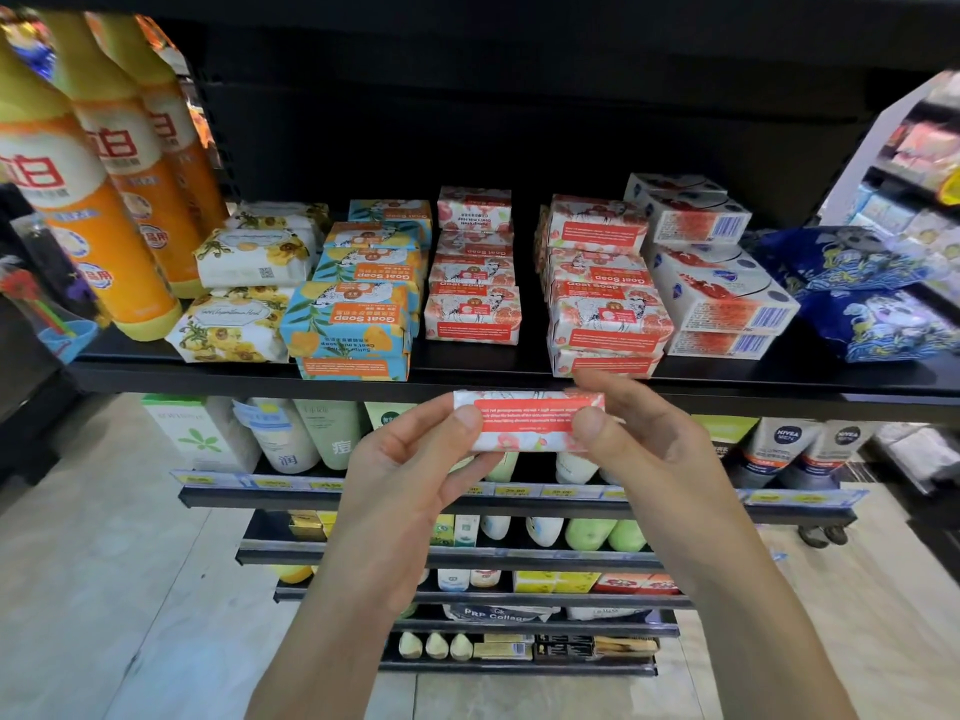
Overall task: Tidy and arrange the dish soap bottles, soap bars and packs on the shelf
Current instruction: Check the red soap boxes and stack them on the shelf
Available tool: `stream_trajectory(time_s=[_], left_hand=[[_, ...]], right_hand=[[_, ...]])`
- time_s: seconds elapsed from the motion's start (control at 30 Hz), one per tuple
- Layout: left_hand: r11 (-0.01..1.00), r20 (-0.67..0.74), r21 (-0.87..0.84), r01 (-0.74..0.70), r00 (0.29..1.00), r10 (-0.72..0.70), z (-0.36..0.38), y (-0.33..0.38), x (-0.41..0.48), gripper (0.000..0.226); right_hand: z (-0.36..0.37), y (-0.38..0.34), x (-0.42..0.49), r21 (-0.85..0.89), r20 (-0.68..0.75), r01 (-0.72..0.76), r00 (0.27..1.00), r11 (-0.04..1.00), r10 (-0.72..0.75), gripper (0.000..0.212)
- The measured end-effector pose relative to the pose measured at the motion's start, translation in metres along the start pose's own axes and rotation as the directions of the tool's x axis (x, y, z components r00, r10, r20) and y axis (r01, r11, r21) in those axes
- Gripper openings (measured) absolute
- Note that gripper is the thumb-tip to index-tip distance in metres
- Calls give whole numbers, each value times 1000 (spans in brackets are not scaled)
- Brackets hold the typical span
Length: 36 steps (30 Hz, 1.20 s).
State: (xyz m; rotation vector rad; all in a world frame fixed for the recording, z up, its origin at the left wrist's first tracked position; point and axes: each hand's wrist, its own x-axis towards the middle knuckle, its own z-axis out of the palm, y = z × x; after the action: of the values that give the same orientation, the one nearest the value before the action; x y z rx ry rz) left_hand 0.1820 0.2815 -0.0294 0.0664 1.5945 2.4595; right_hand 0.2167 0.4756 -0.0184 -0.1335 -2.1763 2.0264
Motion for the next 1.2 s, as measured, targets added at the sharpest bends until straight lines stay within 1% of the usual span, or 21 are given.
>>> stream_trajectory(time_s=[0.1,0.2,0.27,0.37,0.43,0.5,0.6,0.67,0.73,0.83,0.9,0.97,1.1,1.17,1.2], left_hand=[[1000,0,29,-5,1000,5,1,-1,0,56],[999,-3,35,-3,1000,3,1,-3,1,58],[1000,-1,29,0,1000,0,2,-3,1,59],[999,20,47,0,1000,-1,1,-4,1,51],[997,39,77,2,999,-5,0,-4,1,49],[995,50,97,10,999,-15,-1,-5,2,56],[995,45,89,38,998,-42,-1,-3,2,69],[996,47,70,54,997,-57,0,-2,2,66],[996,49,59,62,997,-65,1,-1,2,59],[994,78,101,46,996,-54,1,-3,5,49],[994,58,99,38,997,-44,1,-6,7,44],[995,36,95,26,999,-30,0,-9,9,45],[997,-8,82,-12,1000,13,0,-12,9,47],[997,-24,68,-32,999,33,1,-13,9,49],[997,-28,63,-41,999,43,2,-14,9,51]], right_hand=[[3,-1,0,23,44,-78,996,997,76,59],[4,-1,0,74,43,-83,996,994,80,54],[3,1,0,113,37,-90,996,989,86,54],[3,5,1,132,33,-87,996,988,83,55],[3,6,1,148,12,-67,998,987,66,52],[1,6,0,121,1,-15,1000,993,15,50],[0,8,-2,64,5,88,996,994,-89,57],[-3,9,-2,49,17,147,989,988,-148,62],[-6,12,0,41,53,180,982,983,-182,68],[-8,16,2,39,102,197,975,980,-200,72],[-7,16,2,55,130,188,972,981,-194,73],[-5,14,1,59,141,154,977,986,-161,74],[-2,6,-1,5,48,128,991,992,-128,70],[0,6,-3,-35,14,148,989,988,-148,69],[1,6,-4,-83,14,183,983,980,-183,73]])
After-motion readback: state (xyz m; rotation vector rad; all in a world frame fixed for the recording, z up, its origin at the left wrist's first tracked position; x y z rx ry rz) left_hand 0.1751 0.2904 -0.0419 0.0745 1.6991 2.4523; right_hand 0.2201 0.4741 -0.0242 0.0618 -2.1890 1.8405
